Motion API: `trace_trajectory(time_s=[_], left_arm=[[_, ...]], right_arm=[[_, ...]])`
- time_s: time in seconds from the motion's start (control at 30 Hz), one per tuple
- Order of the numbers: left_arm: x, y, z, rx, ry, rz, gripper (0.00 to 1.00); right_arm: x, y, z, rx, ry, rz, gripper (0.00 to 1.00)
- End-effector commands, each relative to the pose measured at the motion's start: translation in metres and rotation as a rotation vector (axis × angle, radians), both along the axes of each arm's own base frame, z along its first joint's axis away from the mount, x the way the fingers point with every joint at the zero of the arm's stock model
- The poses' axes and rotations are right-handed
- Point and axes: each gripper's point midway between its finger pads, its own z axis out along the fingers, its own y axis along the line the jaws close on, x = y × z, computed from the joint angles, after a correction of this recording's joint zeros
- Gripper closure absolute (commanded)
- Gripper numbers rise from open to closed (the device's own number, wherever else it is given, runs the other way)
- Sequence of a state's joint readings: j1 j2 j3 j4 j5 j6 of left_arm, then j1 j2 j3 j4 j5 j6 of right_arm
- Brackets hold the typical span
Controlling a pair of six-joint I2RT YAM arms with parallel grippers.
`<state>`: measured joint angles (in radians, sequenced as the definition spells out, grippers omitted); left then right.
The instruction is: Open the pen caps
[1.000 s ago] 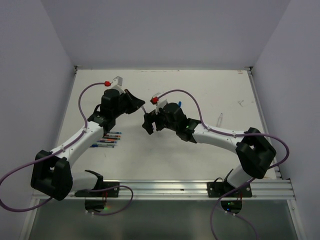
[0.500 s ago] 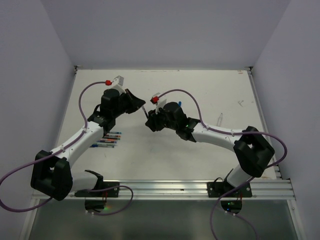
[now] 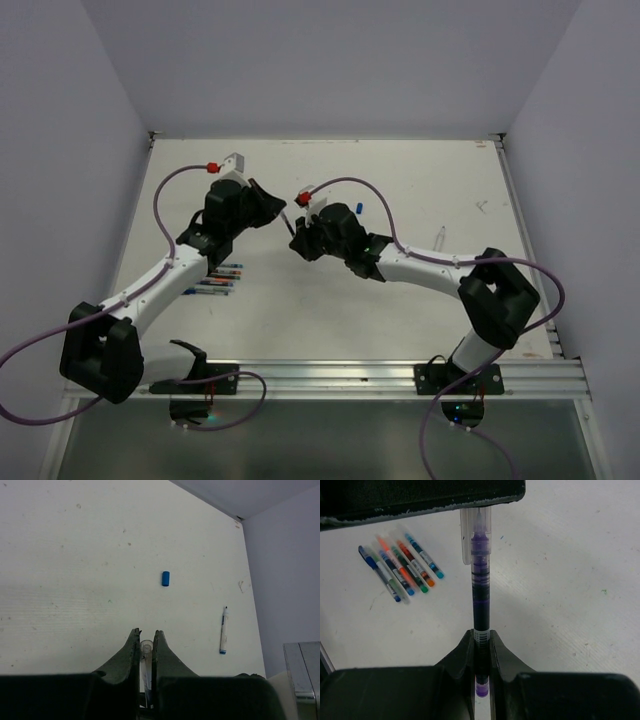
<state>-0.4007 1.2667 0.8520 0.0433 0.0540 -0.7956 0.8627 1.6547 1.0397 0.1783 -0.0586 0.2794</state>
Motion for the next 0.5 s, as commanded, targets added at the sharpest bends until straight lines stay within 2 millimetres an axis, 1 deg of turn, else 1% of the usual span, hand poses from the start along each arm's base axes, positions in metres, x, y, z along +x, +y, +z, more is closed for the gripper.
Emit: trace_trajectory(time_s=[0.0, 0.03, 0.07, 0.1, 0.13, 0.17, 0.2, 0.23, 0.3, 0.37, 0.47], left_arm=[[0.015, 0.033, 0.014, 0.041, -0.046, 0.195, 1.0], [0.018, 0.035, 0.016, 0.032, -0.044, 0.219, 1.0], [0.02, 0.039, 0.018, 0.034, -0.048, 0.245, 1.0], [0.024, 0.039, 0.026, 0.025, -0.06, 0.258, 1.0], [0.028, 0.038, 0.025, 0.023, -0.052, 0.265, 1.0], [0.031, 0.039, 0.028, 0.024, -0.053, 0.277, 1.0], [0.036, 0.04, 0.038, 0.016, -0.072, 0.29, 1.0], [0.036, 0.041, 0.031, 0.032, -0.042, 0.301, 1.0], [0.041, 0.044, 0.037, 0.033, -0.054, 0.321, 1.0], [0.043, 0.047, 0.038, 0.037, -0.053, 0.343, 1.0], [0.045, 0.048, 0.037, 0.04, -0.052, 0.354, 1.0]], right_arm=[[0.008, -0.009, -0.006, -0.059, -0.034, -0.075, 1.0], [0.004, -0.007, -0.01, -0.079, -0.039, -0.074, 1.0], [0.003, -0.012, -0.015, -0.104, -0.048, -0.094, 1.0], [0.002, -0.011, -0.018, -0.112, -0.053, -0.098, 1.0], [-0.002, -0.01, -0.02, -0.118, -0.054, -0.092, 1.0], [-0.005, -0.012, -0.027, -0.131, -0.045, -0.094, 1.0], [-0.007, -0.011, -0.027, -0.125, -0.049, -0.091, 1.0], [-0.009, -0.012, -0.03, -0.122, -0.044, -0.093, 1.0], [-0.014, -0.015, -0.033, -0.117, -0.041, -0.095, 1.0], [-0.016, -0.019, -0.035, -0.126, -0.038, -0.1, 1.0], [-0.018, -0.02, -0.032, -0.122, -0.037, -0.098, 1.0]])
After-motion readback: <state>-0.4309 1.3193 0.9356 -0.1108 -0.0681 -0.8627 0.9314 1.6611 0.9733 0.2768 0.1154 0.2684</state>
